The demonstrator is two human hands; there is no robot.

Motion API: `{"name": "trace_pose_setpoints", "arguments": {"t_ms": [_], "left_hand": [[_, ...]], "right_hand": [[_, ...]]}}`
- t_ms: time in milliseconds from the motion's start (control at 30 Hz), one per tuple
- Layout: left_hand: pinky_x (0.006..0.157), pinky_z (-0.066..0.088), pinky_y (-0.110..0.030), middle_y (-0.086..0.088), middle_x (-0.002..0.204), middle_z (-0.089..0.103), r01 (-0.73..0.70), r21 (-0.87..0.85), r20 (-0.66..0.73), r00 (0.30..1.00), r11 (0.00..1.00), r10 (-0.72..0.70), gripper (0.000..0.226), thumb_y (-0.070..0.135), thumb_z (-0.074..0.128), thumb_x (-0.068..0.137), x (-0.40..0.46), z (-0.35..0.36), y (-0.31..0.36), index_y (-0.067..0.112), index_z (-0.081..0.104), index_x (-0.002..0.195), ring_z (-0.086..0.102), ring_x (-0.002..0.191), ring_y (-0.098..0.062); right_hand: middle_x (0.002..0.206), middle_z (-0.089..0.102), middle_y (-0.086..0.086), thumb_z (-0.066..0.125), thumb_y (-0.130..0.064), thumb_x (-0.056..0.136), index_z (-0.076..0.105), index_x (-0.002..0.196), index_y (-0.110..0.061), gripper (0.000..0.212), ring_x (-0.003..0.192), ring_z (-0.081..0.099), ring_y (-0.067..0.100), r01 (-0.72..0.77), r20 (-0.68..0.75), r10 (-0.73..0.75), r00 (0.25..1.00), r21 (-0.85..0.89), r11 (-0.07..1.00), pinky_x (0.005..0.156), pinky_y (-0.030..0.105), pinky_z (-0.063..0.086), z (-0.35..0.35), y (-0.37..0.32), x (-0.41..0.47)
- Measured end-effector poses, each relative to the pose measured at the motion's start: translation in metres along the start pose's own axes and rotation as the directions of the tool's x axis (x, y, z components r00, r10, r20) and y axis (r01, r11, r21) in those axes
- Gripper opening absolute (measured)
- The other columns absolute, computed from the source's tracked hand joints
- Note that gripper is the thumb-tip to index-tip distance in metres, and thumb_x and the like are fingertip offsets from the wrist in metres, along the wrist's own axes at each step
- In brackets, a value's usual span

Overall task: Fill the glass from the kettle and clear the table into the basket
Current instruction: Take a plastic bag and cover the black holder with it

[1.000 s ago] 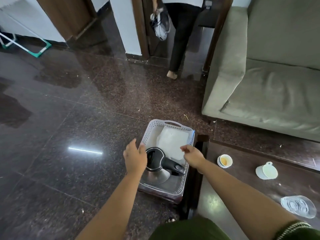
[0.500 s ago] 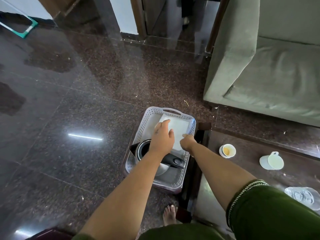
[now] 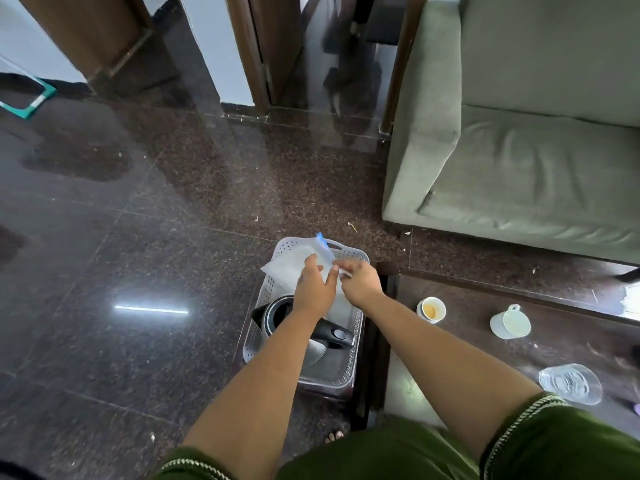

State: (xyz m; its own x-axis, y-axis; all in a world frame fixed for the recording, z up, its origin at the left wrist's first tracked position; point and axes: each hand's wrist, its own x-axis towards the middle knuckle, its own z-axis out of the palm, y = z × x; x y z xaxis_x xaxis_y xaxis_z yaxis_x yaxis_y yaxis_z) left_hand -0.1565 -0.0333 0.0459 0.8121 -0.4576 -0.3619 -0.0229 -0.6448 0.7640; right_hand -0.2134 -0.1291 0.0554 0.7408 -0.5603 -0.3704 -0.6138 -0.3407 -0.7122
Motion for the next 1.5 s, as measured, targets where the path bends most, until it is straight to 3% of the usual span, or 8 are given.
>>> {"name": "trace_pose_setpoints", "arguments": {"t_ms": [233, 333, 467, 633, 867, 1000, 1200, 1500], "left_hand": [[0.084, 0.057, -0.038, -0.011, 0.102, 0.071, 0.201, -0.550, 0.101, 0.979, 0.810, -0.175, 0.046, 0.053, 0.049, 0.093, -0.007, -0.015, 0.048, 0.011, 0.065, 0.101, 0.069, 0.096, -0.024], [0.079, 0.054, -0.040, -0.012, 0.086, 0.068, 0.167, -0.519, 0.019, 0.983, 0.839, -0.184, 0.017, 0.021, 0.056, 0.090, -0.016, -0.023, 0.060, 0.013, 0.064, 0.078, 0.067, 0.088, -0.031], [0.069, 0.050, -0.035, -0.013, 0.094, 0.069, 0.146, -0.605, 0.072, 0.989, 0.783, -0.128, 0.026, 0.000, 0.044, 0.086, -0.035, -0.036, 0.067, 0.010, 0.067, 0.096, 0.064, 0.084, -0.026], [0.072, 0.051, -0.031, -0.012, 0.098, 0.067, 0.107, -0.670, 0.104, 0.993, 0.735, -0.050, 0.033, -0.002, 0.041, 0.088, -0.053, -0.049, 0.080, 0.007, 0.063, 0.110, 0.063, 0.086, -0.021], [0.085, 0.053, -0.036, -0.012, 0.090, 0.068, 0.135, -0.720, 0.156, 0.987, 0.680, -0.031, 0.014, 0.021, 0.060, 0.094, -0.072, -0.055, 0.082, 0.007, 0.063, 0.096, 0.063, 0.083, -0.021], [0.068, 0.045, -0.031, -0.015, 0.082, 0.060, 0.091, -0.697, 0.127, 0.992, 0.711, -0.002, 0.014, 0.007, 0.049, 0.095, -0.082, -0.051, 0.084, 0.006, 0.060, 0.087, 0.053, 0.073, -0.020], [0.071, 0.051, -0.035, -0.010, 0.078, 0.062, 0.062, -0.712, 0.077, 0.997, 0.700, -0.011, 0.027, 0.003, 0.036, 0.096, -0.090, -0.050, 0.083, 0.010, 0.059, 0.083, 0.061, 0.071, -0.020], [0.083, 0.056, -0.050, -0.019, 0.086, 0.061, 0.004, -0.634, 0.008, 1.000, 0.773, 0.001, 0.023, 0.020, 0.066, 0.090, -0.099, -0.045, 0.081, 0.012, 0.050, 0.075, 0.061, 0.079, -0.027]], "right_hand": [[0.112, 0.069, 0.005, 0.063, -0.005, 0.086, 0.074, 0.100, -0.013, 0.020, 0.107, 0.061, 0.020, 0.173, -0.087, -0.175, 0.981, -0.031, 0.984, 0.088, 0.019, 0.039, -0.031, -0.033, -0.027], [0.101, 0.071, 0.002, 0.063, -0.001, 0.078, 0.075, 0.089, -0.015, 0.021, 0.099, 0.063, 0.018, 0.265, -0.110, -0.266, 0.958, -0.023, 0.964, 0.080, 0.009, 0.036, -0.040, -0.036, -0.048], [0.099, 0.052, -0.004, 0.066, -0.003, 0.073, 0.060, 0.086, -0.022, 0.024, 0.090, 0.056, 0.015, 0.286, -0.202, -0.274, 0.940, 0.033, 0.958, 0.075, 0.010, 0.041, -0.057, -0.042, -0.061], [0.096, 0.060, -0.003, 0.074, -0.017, 0.078, 0.064, 0.110, -0.018, 0.033, 0.076, 0.057, 0.012, 0.272, -0.060, -0.277, 0.959, -0.077, 0.959, 0.076, 0.020, 0.044, -0.070, -0.056, -0.073], [0.062, 0.051, -0.013, 0.069, -0.017, 0.079, 0.061, 0.073, -0.024, 0.012, 0.064, 0.049, 0.008, 0.238, -0.166, -0.250, 0.954, -0.090, 0.967, 0.053, 0.007, 0.031, -0.076, -0.065, -0.095], [0.057, 0.052, -0.009, 0.067, -0.027, 0.083, 0.072, 0.076, -0.013, 0.017, 0.055, 0.045, 0.003, 0.243, -0.123, -0.248, 0.961, -0.054, 0.968, 0.051, 0.015, 0.035, -0.076, -0.066, -0.106], [0.084, 0.074, -0.009, 0.077, -0.028, 0.079, 0.075, 0.080, -0.024, 0.005, 0.080, 0.066, 0.005, 0.168, -0.172, -0.134, 0.976, 0.205, 0.964, 0.072, 0.016, 0.049, -0.078, -0.058, -0.119], [0.080, 0.072, -0.007, 0.080, -0.022, 0.068, 0.058, 0.083, -0.027, 0.027, 0.076, 0.068, 0.006, 0.224, -0.226, -0.161, 0.961, 0.288, 0.931, 0.071, 0.016, 0.052, -0.083, -0.048, -0.131]]}}
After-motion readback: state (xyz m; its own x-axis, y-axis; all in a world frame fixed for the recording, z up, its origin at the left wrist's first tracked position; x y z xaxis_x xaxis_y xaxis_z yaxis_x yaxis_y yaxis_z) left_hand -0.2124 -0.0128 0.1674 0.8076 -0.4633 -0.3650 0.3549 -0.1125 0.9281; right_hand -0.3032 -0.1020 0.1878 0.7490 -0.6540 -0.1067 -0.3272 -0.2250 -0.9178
